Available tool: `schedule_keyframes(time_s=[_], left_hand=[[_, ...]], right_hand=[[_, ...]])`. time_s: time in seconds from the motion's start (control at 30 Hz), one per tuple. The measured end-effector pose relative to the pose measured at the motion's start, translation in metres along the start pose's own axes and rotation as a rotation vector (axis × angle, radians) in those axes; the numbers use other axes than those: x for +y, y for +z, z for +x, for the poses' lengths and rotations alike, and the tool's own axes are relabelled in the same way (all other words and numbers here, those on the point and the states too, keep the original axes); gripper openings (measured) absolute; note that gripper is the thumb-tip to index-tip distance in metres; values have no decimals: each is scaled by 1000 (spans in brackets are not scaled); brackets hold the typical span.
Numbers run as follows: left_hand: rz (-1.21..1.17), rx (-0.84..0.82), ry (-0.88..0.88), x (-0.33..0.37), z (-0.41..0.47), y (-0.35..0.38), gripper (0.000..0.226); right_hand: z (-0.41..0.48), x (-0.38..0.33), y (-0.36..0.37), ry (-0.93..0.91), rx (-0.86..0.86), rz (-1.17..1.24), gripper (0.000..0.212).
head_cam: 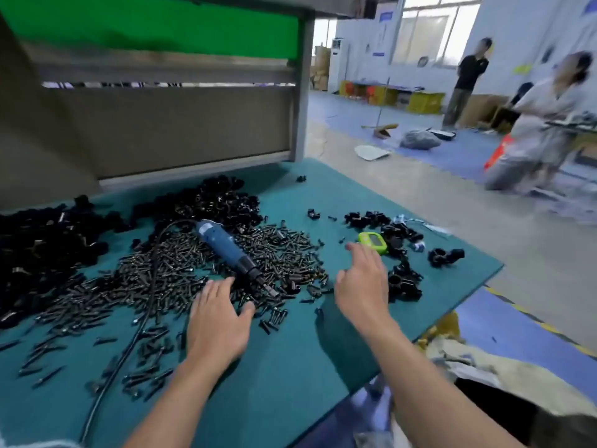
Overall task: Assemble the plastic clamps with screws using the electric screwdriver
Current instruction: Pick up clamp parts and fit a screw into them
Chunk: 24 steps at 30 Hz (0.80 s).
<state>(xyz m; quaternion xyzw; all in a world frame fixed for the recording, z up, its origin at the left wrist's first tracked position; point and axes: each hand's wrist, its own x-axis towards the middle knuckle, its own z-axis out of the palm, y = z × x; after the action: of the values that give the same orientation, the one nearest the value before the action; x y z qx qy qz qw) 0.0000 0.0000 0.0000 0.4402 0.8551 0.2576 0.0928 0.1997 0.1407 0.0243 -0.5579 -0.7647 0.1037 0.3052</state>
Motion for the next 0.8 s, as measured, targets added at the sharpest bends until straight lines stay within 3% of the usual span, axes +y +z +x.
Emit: schedule_keyframes(time_s=[0.13,0.27,0.5,0.67,0.8], left_hand=[[40,19,21,-9,3,9,64],[57,28,9,-4,4,10,65],[51,23,-6,-3,3,7,63],[44,43,18,-5,1,10,63],[27,69,33,-6,-2,11,64]], right_hand=[[53,36,-17,144,-147,-242,59],[60,54,-6,98,-380,-360,59],[64,60,3,38,-402,-371,66],[75,57,-4,82,-401,-356,60],[68,39,-8,133,-372,-298,69]])
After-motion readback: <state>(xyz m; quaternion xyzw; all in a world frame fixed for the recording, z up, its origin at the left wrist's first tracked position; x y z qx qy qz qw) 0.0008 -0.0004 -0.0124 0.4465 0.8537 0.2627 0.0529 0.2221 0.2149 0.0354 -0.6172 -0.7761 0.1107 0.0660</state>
